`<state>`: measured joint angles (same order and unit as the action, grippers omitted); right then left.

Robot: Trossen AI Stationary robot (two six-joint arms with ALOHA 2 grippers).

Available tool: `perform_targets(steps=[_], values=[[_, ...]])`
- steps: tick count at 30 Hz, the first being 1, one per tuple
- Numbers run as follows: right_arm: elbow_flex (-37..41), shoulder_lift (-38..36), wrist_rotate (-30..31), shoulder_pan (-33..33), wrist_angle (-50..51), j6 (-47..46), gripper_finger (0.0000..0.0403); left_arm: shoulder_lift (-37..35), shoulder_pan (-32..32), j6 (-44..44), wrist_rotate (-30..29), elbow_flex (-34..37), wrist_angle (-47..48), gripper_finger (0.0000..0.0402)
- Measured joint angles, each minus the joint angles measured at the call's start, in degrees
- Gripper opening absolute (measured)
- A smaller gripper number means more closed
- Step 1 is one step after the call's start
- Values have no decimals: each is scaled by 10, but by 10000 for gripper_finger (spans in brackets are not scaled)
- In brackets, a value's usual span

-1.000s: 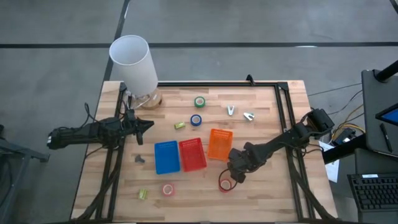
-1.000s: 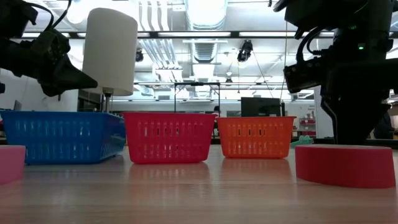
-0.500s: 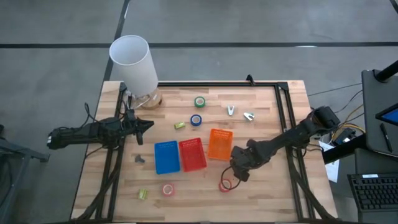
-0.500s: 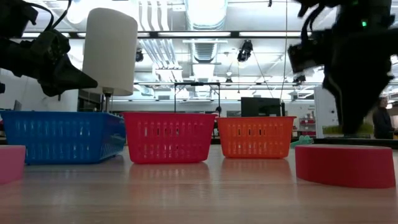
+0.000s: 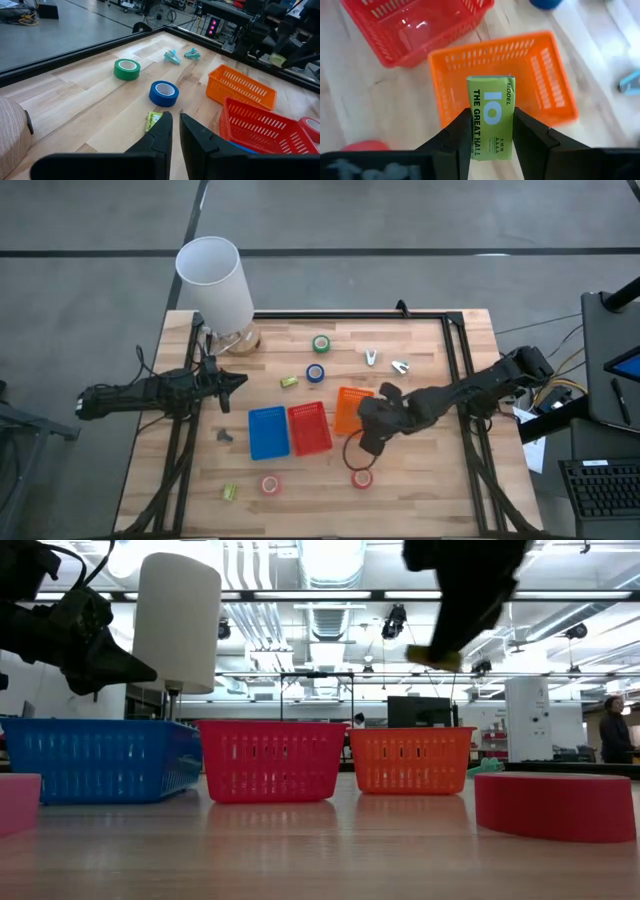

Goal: Pick and place Stapler, Stapler remover, tape
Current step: Put the middle green staple box into the orange bin, then put the right blue staple remover into the red bin

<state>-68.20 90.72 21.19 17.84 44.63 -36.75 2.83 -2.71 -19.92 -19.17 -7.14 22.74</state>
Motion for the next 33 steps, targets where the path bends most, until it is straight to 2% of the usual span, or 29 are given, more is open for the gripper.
perform_targets(steps=[4, 11, 21, 27, 33], values=[[-8, 20, 0, -22, -5, 42, 114, 0, 0, 0, 0, 0, 0, 37], [14, 45, 0, -50, -17, 58, 132, 0, 0, 0, 0, 0, 0, 37], [46, 62, -3, -65, -66, 83, 123, 0, 0, 0, 0, 0, 0, 37], [66, 62, -6, -68, -81, 87, 149, 0, 0, 0, 0, 0, 0, 37], [67, 62, -2, -68, -89, 85, 191, 0, 0, 0, 0, 0, 0, 37]])
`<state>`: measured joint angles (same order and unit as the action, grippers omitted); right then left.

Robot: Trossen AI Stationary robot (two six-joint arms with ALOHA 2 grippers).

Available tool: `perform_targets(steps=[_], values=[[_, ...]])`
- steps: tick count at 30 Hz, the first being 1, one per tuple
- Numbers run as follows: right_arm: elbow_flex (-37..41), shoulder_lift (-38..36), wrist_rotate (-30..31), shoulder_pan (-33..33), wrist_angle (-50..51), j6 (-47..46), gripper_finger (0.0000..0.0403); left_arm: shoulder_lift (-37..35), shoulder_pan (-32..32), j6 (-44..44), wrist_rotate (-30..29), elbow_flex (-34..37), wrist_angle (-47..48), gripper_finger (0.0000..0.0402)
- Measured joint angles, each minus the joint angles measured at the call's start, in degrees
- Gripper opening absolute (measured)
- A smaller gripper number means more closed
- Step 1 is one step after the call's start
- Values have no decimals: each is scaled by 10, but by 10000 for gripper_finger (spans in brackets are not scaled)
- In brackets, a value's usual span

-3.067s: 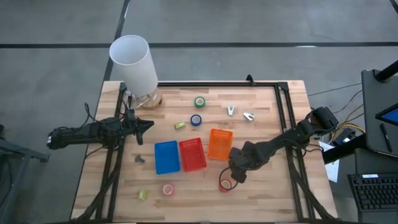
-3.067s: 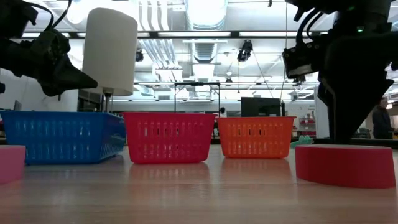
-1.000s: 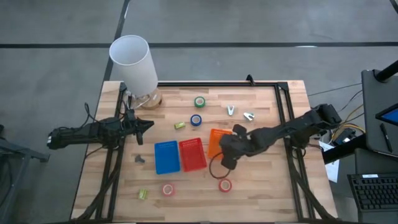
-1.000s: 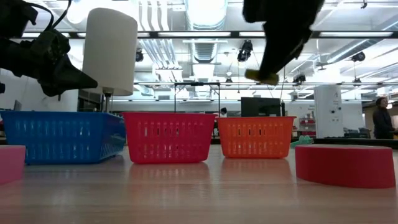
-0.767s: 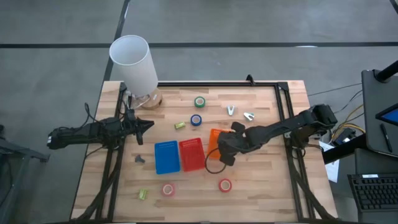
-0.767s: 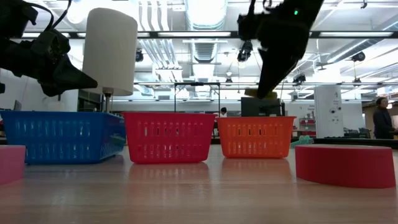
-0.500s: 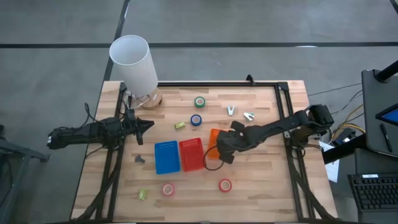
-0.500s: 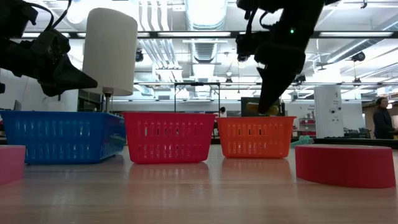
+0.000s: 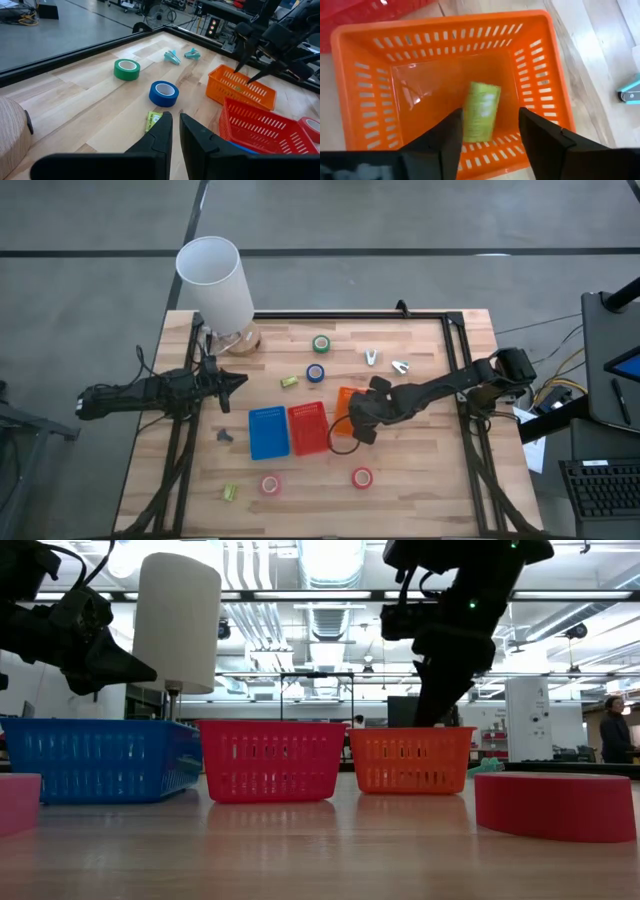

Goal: Pick and place Stapler, Stapler remover, tape
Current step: Put the right blue staple remover into the red bin

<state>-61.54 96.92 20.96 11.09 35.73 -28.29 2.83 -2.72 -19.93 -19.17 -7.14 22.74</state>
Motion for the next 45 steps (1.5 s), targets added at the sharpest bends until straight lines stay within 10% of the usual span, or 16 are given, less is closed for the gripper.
perform_targets(steps=[29, 45], values=[[0, -97, 4, 0, 42, -35, 219, 0, 0, 0, 0, 0, 0, 37], [3, -115, 135, 0, 148, -63, 215, 0, 0, 0, 0, 0, 0, 37]])
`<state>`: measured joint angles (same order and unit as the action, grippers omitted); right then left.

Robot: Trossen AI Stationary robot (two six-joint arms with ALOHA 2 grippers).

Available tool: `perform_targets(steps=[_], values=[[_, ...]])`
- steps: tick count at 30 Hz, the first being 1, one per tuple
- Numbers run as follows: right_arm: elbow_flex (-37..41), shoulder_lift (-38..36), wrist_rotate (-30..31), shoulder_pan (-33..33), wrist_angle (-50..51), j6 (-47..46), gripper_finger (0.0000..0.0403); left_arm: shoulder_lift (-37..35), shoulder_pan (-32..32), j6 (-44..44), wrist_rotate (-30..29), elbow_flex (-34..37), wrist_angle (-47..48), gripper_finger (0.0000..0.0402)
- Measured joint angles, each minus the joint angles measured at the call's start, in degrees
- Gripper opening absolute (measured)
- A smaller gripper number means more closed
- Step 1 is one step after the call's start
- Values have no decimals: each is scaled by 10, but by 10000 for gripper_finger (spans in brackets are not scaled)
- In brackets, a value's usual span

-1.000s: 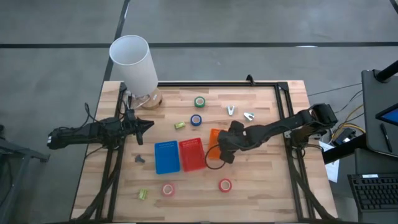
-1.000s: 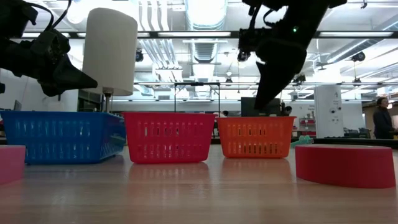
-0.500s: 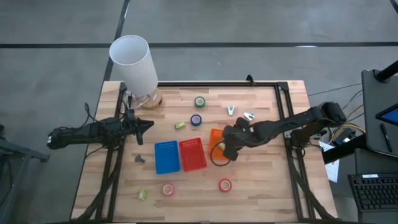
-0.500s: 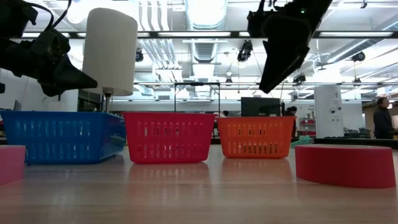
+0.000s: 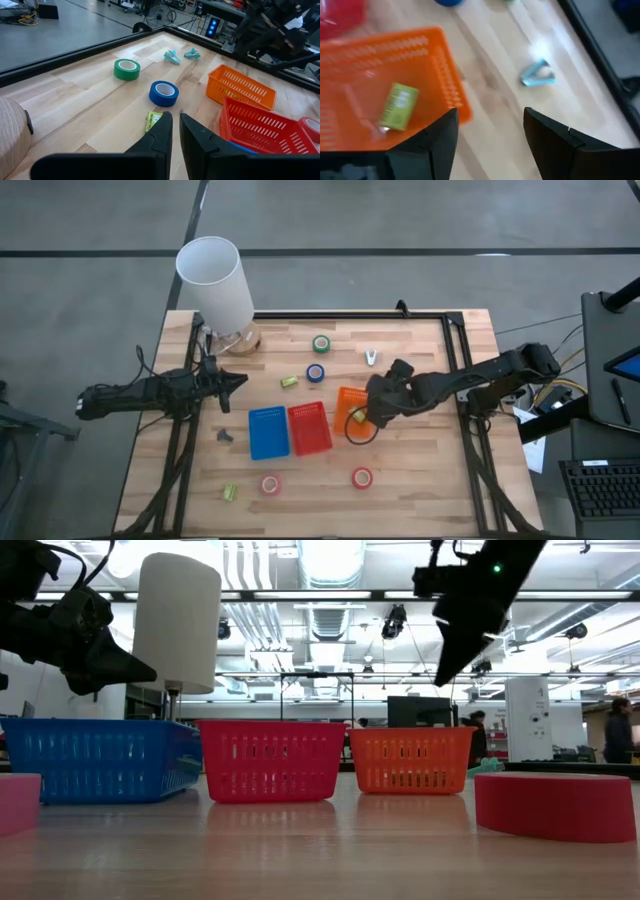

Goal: Pick and place Stapler, Stapler remover, tape
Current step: Put the right blue staple remover into the red bin

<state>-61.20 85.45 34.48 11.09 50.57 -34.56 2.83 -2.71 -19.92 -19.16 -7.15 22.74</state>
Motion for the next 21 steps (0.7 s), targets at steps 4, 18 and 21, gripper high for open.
perform_targets(steps=[4, 18, 21], values=[[15, -3, 25, -2, 29, -19, 213, 0, 0, 0, 0, 0, 0, 37], [123, -45, 1, -126, 3, -30, 207, 0, 0, 0, 0, 0, 0, 37], [147, -57, -46, -168, -43, 5, 207, 0, 0, 0, 0, 0, 0, 37]])
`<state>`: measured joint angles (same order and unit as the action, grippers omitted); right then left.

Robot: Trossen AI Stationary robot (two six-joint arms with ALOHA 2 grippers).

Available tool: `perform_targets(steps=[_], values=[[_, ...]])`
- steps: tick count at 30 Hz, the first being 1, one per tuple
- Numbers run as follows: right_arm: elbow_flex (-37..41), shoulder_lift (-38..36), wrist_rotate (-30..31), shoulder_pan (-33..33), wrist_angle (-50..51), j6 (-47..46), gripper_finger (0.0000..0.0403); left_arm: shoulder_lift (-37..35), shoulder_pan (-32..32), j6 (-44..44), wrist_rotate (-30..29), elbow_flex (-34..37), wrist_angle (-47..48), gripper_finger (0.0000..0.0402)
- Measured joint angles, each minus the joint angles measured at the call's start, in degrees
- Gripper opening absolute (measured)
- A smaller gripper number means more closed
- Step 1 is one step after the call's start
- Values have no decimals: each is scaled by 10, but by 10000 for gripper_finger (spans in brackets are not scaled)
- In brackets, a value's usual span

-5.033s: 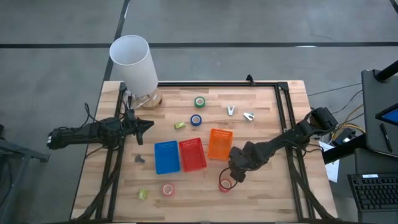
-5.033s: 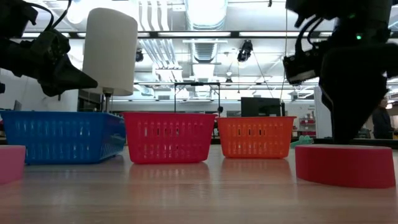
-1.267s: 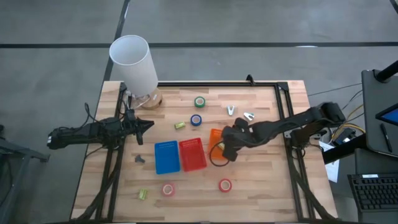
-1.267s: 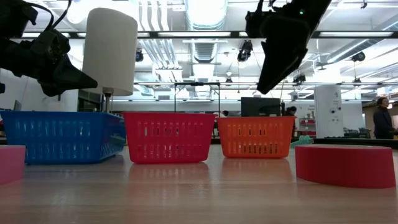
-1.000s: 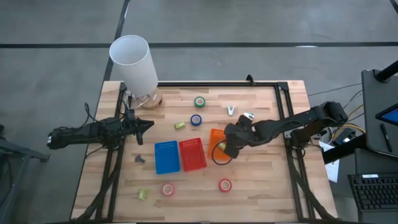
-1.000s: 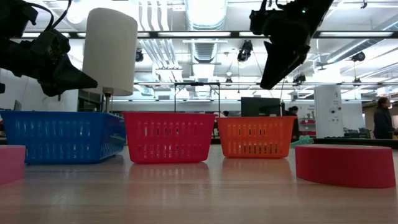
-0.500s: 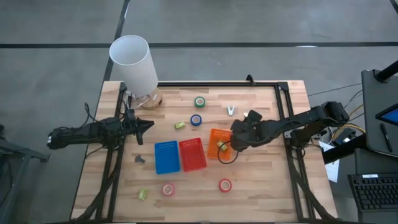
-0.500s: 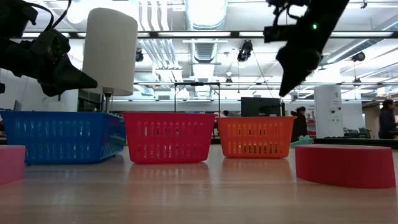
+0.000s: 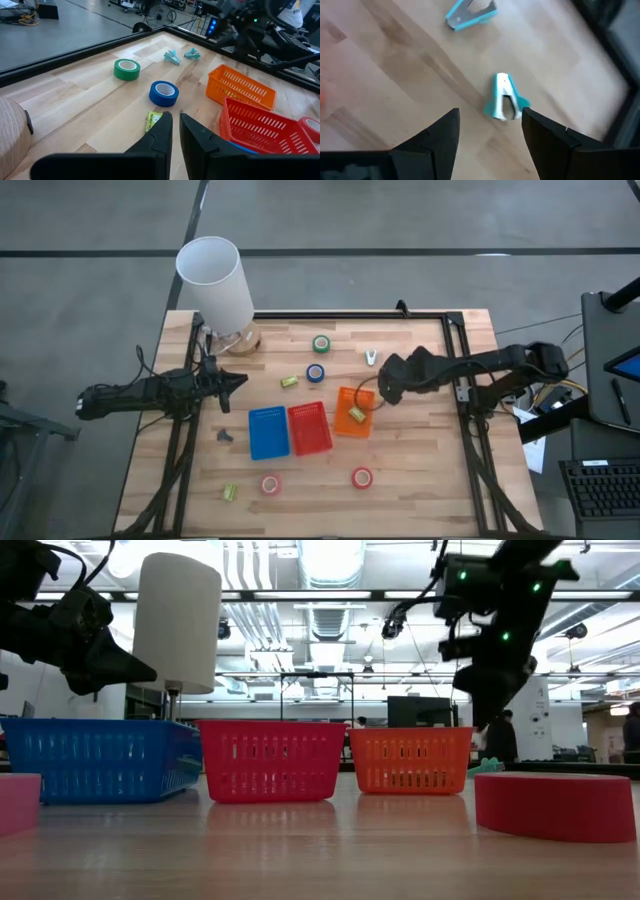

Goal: Pick and place Stapler, Stapler remover, tape
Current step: Put the right blue staple remover into the red bin

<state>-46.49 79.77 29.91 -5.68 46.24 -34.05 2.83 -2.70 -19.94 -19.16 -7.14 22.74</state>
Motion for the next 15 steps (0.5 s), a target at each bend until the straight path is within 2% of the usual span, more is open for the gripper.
perform_targets(steps=[7, 15], values=[[33, -10, -38, -70, -44, 48, 207, 0, 0, 0, 0, 0, 0, 37], [37, 10, -41, -87, -53, 67, 202, 0, 0, 0, 0, 0, 0, 37]])
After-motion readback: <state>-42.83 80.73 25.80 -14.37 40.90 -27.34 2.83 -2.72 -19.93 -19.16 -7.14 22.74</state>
